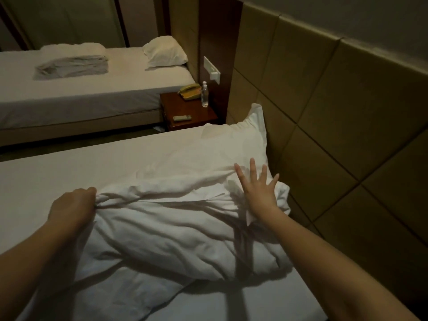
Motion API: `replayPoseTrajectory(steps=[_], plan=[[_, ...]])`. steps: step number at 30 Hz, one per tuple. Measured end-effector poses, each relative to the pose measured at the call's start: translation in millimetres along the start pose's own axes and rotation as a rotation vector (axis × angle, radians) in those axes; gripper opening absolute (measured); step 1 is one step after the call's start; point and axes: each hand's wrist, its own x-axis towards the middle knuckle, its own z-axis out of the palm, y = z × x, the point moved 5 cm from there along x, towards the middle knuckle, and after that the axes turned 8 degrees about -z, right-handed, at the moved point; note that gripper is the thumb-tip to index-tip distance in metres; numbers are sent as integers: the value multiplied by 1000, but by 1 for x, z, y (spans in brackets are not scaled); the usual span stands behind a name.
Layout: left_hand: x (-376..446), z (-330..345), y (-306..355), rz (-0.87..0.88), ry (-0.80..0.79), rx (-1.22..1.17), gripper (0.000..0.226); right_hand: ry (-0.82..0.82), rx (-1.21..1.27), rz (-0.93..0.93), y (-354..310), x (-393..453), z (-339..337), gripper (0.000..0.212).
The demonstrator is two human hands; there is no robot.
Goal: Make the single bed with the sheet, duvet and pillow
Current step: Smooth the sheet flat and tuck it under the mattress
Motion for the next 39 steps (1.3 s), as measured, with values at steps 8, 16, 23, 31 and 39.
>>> replayPoseTrajectory(steps=[8, 16, 23, 31, 39], plan=[[12, 16, 0, -41, -73, 19, 18, -190, 68, -8, 27, 28, 37, 58], [127, 43, -32, -202, 36, 19, 21, 95, -24, 132, 57, 136, -45, 52], [152, 112, 9, -203, -48, -74, 4, 214, 12, -725, -86, 111, 43, 44], [118, 142, 134, -237, -95, -39, 17, -182, -155, -272, 32, 153, 144, 57], [105, 94, 335, 207, 25, -369, 78, -89, 139, -95, 14, 132, 138, 57]])
